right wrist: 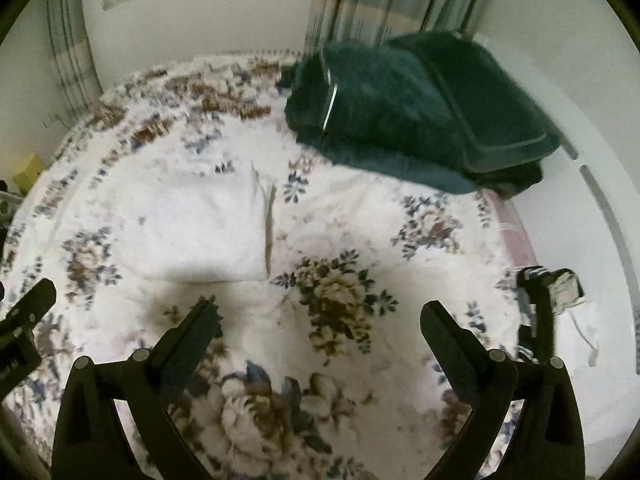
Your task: Fold small clothes
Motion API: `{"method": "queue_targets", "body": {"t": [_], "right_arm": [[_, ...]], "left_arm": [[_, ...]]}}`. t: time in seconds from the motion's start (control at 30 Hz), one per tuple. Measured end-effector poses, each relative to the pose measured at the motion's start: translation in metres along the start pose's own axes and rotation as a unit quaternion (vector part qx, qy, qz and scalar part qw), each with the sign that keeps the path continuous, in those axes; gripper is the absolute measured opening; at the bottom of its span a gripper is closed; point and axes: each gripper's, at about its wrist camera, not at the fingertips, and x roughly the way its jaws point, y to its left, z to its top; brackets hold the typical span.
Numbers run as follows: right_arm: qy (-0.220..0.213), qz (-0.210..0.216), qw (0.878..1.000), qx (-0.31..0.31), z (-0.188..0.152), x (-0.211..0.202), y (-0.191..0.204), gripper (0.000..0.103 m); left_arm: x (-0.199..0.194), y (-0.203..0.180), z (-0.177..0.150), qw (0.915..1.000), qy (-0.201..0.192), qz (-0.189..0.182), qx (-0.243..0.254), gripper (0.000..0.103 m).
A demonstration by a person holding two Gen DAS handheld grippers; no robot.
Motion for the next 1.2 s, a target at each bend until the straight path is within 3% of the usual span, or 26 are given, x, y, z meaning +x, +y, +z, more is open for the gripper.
{"method": "queue_targets", "body": {"t": [0.23,0.5,0.83,1.2], "right_arm": [[-0.054,0.014,0.998,0.009,-0.020,-0.136,-0.032,0.103],[-0.131,0.018,0.991,0.004,-0.044,-0.260,-0.062,0.103],[-0.159,0.035,0.987,0.007,-0.066,-0.332,-0.091,0.103],[-0.180,0.047,0.982,0.005,-0.074,-0.377,-0.107,0.103]], "left_arm": [[-0.130,-0.008,-0.010,0.9974,-0.070,0.008,0.017,0.103],[-0.217,-0.017,-0.024,0.9935,-0.113,-0.007,0.012,0.103],[-0.271,-0.023,-0.039,0.9904,-0.137,-0.019,0.005,0.103],[-0.306,-0.024,-0.047,0.9870,-0.160,-0.016,0.001,0.103]]}}
